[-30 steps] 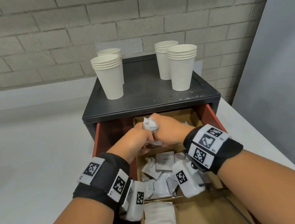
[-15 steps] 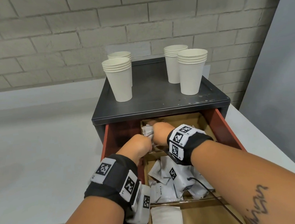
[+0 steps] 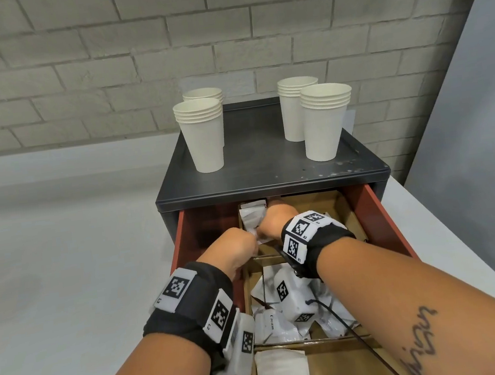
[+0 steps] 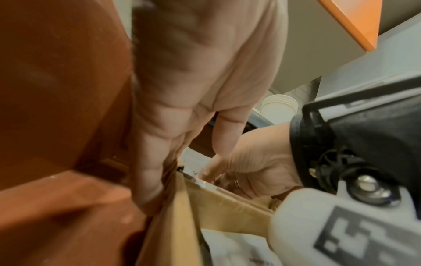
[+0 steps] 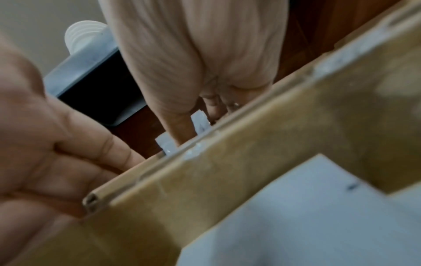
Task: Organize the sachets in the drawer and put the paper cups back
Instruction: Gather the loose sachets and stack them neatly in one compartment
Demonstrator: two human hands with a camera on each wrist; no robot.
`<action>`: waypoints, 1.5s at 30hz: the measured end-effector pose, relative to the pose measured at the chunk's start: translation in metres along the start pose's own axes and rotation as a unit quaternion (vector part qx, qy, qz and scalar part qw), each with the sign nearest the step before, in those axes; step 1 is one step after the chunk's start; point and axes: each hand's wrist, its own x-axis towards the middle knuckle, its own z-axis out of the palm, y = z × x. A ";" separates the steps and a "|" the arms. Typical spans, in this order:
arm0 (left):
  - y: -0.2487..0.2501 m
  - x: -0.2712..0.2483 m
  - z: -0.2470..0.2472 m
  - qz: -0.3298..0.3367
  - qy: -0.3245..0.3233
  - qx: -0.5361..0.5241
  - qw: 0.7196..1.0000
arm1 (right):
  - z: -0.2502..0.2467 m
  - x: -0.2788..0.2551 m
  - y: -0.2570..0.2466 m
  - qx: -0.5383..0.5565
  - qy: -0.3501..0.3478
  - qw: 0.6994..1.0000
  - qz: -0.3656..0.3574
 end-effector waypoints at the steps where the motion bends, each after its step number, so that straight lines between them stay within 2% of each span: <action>1: 0.000 0.000 0.001 -0.002 -0.001 -0.004 1.000 | -0.001 -0.004 -0.001 0.000 0.017 1.000 0.000; 4: 0.000 0.000 0.001 -0.003 -0.011 -0.011 1.000 | 0.002 0.002 -0.001 -0.015 0.009 1.000 0.004; 7: 0.000 -0.003 0.000 -0.006 -0.014 -0.026 1.000 | 0.004 0.000 -0.005 -0.031 -0.030 0.999 -0.002; 13: 0.001 -0.004 -0.002 0.005 -0.020 -0.026 0.999 | 0.004 0.008 -0.004 -0.027 -0.037 0.999 0.013; 21: 0.001 -0.003 -0.001 -0.015 -0.005 -0.048 0.999 | 0.010 0.006 0.005 0.068 0.004 0.997 0.019; 24: 0.002 -0.002 -0.003 -0.013 0.013 -0.072 0.997 | 0.007 -0.001 0.013 0.103 0.010 0.995 0.001; 28: 0.005 -0.006 -0.006 -0.055 0.006 -0.075 0.996 | -0.002 -0.021 0.023 0.143 0.015 0.989 -0.034; 30: 0.006 -0.006 -0.008 -0.062 -0.006 -0.081 0.995 | -0.008 -0.038 0.028 0.114 0.031 0.991 -0.056; 32: 0.005 -0.007 -0.009 -0.065 -0.010 -0.082 0.994 | -0.015 -0.057 0.030 0.033 0.039 0.994 -0.101; 34: 0.005 -0.005 -0.011 -0.065 -0.008 -0.079 0.995 | -0.017 -0.076 0.031 -0.034 0.005 0.984 -0.177; 36: 0.006 -0.005 -0.012 -0.060 -0.003 -0.076 0.995 | -0.011 -0.092 0.033 -0.042 -0.084 0.966 -0.240; 39: 0.003 -0.006 -0.013 -0.056 -0.011 -0.086 0.995 | 0.009 -0.104 0.030 -0.050 -0.220 0.937 -0.266; 42: 0.001 -0.009 -0.012 -0.038 -0.013 -0.099 0.994 | 0.023 -0.106 0.028 -0.037 -0.231 0.934 -0.270; 45: 0.004 -0.011 -0.013 -0.005 -0.001 -0.102 0.995 | 0.015 -0.107 0.034 0.088 -0.196 0.947 -0.239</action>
